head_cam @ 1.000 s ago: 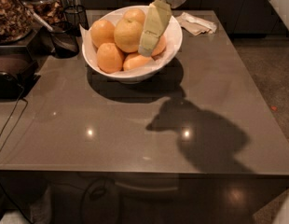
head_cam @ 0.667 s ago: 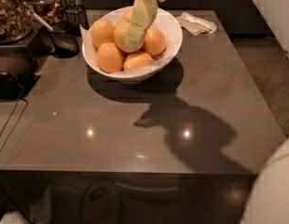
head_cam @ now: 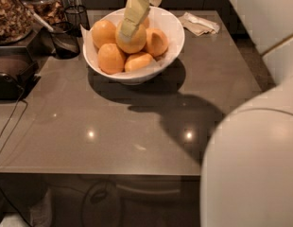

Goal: Pick orange from white bowl

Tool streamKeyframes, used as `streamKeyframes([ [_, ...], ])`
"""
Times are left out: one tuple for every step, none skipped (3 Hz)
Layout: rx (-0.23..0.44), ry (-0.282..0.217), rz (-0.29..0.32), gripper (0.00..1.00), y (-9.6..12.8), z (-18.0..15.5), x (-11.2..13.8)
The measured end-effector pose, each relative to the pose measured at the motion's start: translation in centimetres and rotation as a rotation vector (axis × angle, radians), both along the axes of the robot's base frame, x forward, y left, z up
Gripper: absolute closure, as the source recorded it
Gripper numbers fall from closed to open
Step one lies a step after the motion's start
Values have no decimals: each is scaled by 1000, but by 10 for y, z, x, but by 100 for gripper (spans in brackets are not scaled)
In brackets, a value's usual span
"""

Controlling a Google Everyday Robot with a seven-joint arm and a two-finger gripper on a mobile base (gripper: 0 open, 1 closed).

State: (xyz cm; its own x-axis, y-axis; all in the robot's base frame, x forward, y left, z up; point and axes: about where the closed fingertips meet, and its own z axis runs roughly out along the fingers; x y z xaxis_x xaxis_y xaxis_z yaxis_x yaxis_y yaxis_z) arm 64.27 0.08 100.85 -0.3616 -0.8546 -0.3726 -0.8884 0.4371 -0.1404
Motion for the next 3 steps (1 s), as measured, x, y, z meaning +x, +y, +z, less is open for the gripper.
streamKeyframes([
  [24, 26, -42, 24, 1, -7, 16],
  [34, 46, -60, 22, 6, -14, 28],
  [36, 61, -64, 21, 14, -21, 37],
])
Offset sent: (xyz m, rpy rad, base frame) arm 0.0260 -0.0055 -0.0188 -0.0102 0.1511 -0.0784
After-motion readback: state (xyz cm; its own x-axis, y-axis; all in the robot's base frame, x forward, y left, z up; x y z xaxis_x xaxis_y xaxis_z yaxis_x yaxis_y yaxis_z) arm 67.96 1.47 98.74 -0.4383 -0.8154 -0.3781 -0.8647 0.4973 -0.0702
